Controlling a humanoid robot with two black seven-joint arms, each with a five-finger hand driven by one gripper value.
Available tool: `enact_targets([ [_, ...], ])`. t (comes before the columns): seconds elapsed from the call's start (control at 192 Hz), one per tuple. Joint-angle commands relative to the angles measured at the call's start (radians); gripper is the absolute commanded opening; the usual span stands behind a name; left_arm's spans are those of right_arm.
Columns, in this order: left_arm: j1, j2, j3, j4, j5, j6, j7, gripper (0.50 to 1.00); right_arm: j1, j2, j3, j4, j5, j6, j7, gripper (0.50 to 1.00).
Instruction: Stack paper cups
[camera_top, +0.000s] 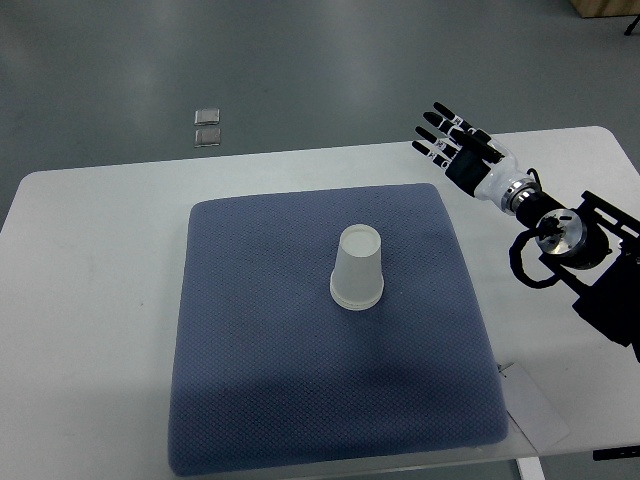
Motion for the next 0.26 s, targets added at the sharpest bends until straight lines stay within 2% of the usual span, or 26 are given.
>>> enact_targets([
  [0.0,0.000,0.000,0.000,0.000,0.000,0.000,0.000,1.000,-0.001,0.002,0.001,-0.012,0.000,0.015,0.000,0.864],
  [0.255,0.000,0.000,0.000,0.002,0.000,0.000,0.000,1.000,-0.001,0.005,0.001,-0.015,0.000,0.021,0.006,0.864],
])
